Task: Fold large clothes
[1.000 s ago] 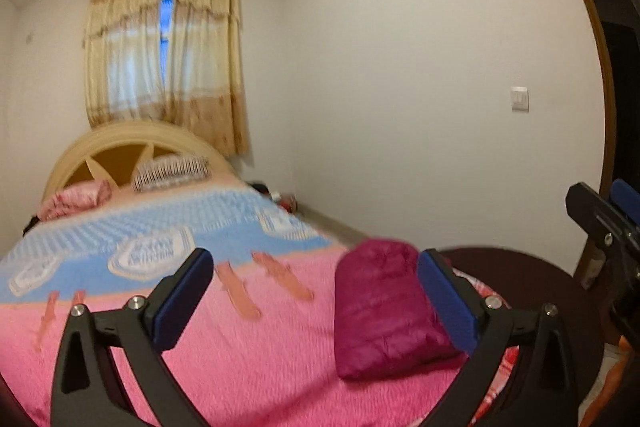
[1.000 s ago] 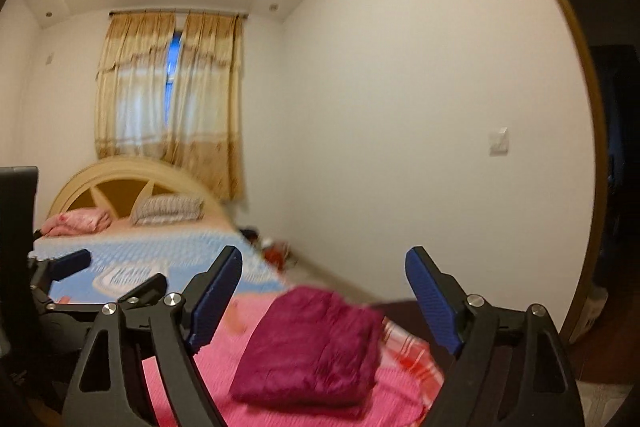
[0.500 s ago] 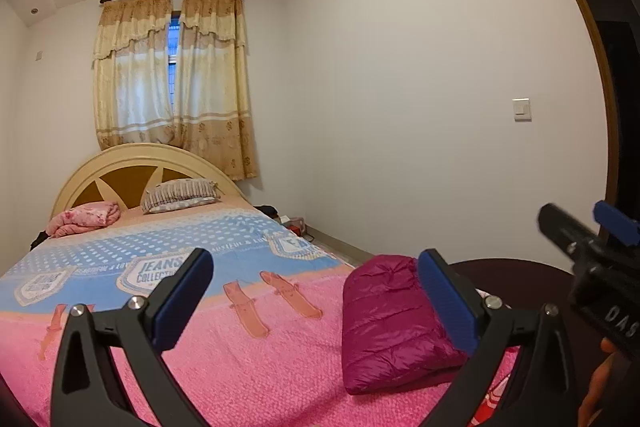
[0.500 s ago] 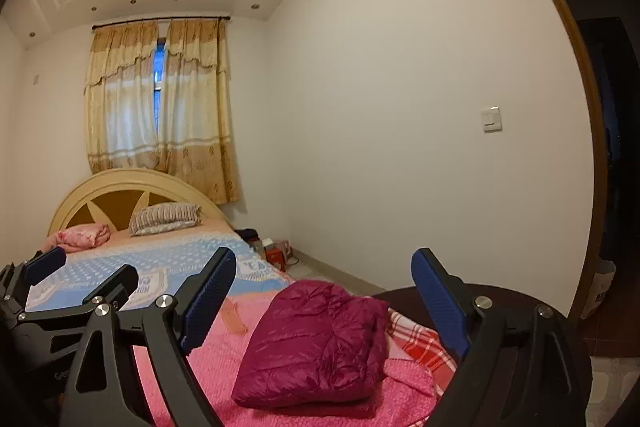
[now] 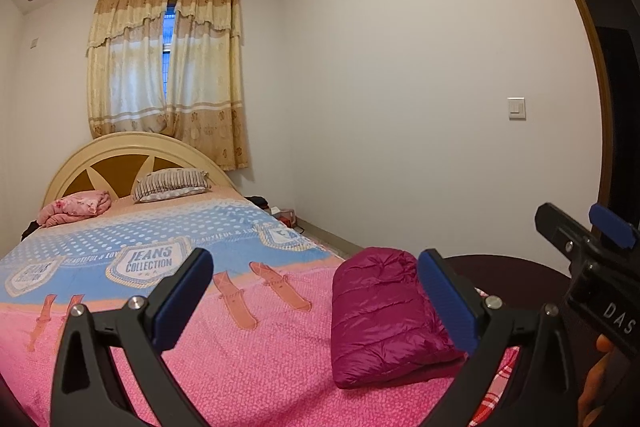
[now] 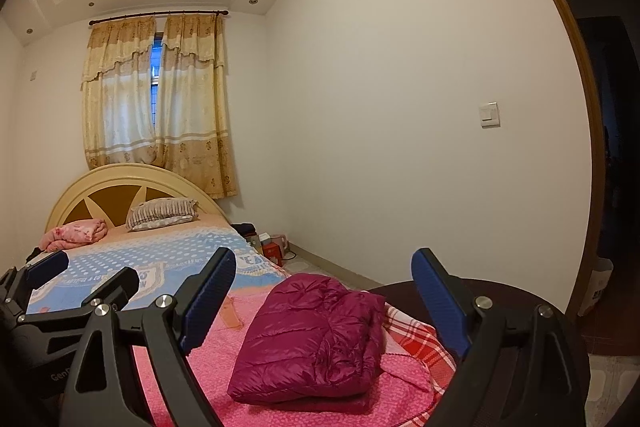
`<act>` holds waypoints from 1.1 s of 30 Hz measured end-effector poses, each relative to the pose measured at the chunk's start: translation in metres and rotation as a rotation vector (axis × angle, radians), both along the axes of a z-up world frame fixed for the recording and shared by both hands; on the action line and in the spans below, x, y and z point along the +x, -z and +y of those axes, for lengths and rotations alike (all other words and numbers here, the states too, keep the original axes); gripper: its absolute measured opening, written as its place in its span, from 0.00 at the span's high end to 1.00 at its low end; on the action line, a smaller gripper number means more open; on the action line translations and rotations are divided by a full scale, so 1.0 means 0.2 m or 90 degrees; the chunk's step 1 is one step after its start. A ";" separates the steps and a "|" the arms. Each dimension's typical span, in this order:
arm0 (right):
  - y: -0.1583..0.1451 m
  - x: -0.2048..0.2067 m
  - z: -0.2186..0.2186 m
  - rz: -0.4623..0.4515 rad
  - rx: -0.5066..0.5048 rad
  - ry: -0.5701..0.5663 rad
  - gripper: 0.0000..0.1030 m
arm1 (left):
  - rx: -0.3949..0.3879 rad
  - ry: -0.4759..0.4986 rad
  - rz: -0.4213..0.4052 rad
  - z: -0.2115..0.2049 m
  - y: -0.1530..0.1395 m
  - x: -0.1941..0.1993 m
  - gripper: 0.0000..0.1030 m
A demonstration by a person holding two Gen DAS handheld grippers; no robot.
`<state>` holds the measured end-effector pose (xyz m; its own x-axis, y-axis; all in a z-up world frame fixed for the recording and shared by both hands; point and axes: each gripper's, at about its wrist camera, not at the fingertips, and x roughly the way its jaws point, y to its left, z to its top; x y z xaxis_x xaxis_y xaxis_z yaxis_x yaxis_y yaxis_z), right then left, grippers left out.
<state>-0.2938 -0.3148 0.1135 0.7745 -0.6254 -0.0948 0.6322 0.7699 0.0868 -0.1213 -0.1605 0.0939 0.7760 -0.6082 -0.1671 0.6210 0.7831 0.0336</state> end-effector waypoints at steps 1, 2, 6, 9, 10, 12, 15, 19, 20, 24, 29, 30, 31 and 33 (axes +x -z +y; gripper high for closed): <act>0.00 0.00 0.00 0.000 0.001 0.000 0.12 | -0.001 0.000 0.001 0.00 0.00 0.00 0.00; 0.00 0.00 0.00 0.000 0.001 0.000 0.12 | -0.002 0.000 0.003 0.00 0.00 0.00 0.00; 0.01 0.00 0.01 0.002 -0.001 0.001 0.12 | -0.005 0.002 0.009 0.01 -0.01 0.01 0.00; 0.01 0.00 0.02 0.003 -0.001 0.000 0.12 | -0.005 0.003 0.012 0.01 -0.01 0.01 0.00; 0.00 0.00 0.02 0.004 -0.002 0.000 0.12 | -0.004 0.002 0.012 0.01 -0.01 0.01 0.00; 0.01 0.01 0.02 0.004 0.000 -0.001 0.12 | -0.005 0.004 0.011 0.02 -0.01 0.01 0.00; 0.01 0.01 0.01 0.006 0.004 -0.001 0.12 | -0.004 0.003 0.011 0.02 -0.01 0.01 0.00; 0.01 0.01 0.00 0.006 0.008 -0.001 0.12 | -0.004 0.004 0.012 0.02 -0.02 0.02 0.00; 0.01 0.01 0.00 0.005 0.009 -0.001 0.12 | -0.005 0.004 0.013 0.02 -0.02 0.02 0.00; 0.02 0.01 -0.01 0.005 0.008 -0.002 0.12 | -0.005 0.005 0.012 0.02 -0.02 0.02 0.00; 0.01 0.01 -0.01 0.007 0.008 -0.003 0.12 | -0.004 0.004 0.012 0.02 -0.02 0.02 0.00; 0.01 0.01 -0.01 0.007 0.008 -0.003 0.12 | -0.003 0.004 0.013 0.02 -0.02 0.02 0.00; 0.02 0.01 -0.02 0.007 0.009 -0.003 0.12 | -0.004 0.003 0.014 0.02 -0.02 0.02 0.00; 0.02 0.01 -0.02 0.005 0.008 -0.003 0.12 | -0.004 0.005 0.015 0.01 -0.02 0.02 0.00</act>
